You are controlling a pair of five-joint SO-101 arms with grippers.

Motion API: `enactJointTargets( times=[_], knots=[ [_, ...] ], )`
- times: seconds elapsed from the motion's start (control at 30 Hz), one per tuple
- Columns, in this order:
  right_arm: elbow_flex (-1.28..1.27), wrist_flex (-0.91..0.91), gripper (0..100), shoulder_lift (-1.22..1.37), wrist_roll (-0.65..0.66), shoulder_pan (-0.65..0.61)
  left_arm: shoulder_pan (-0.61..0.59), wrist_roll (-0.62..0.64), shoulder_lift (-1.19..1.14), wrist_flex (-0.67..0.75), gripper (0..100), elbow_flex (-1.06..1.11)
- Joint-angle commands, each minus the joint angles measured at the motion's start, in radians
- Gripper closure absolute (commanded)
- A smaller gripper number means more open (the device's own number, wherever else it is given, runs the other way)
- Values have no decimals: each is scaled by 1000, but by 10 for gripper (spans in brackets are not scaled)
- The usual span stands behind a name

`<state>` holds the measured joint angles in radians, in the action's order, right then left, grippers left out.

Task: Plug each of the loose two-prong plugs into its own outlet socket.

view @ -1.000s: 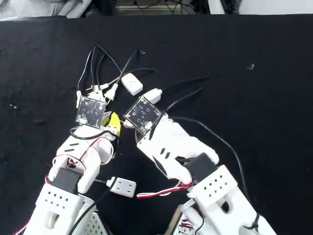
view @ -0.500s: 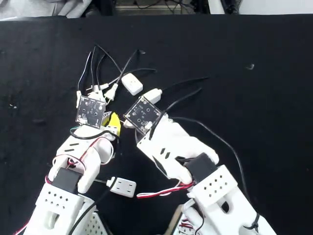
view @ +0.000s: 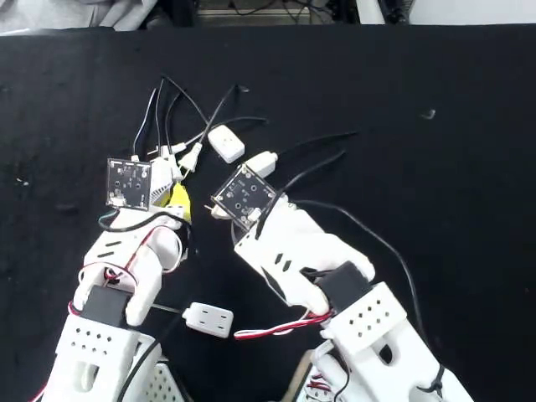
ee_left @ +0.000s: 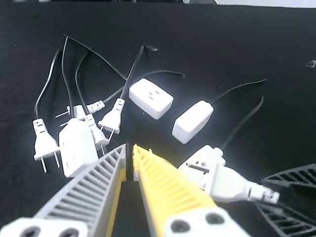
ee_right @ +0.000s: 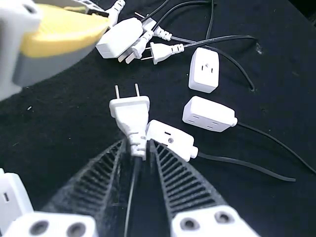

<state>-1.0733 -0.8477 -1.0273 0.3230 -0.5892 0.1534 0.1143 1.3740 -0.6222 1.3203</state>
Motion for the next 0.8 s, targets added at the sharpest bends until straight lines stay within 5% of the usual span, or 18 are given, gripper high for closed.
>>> enactJointTargets(
  times=[0.0,0.77],
  knots=[
    [16,6,988,-15,-3,14,-12,12,3,-6,970,-68],
    [16,2,988,-15,-8,14,-13,14,2,17,970,-61]
  ],
)
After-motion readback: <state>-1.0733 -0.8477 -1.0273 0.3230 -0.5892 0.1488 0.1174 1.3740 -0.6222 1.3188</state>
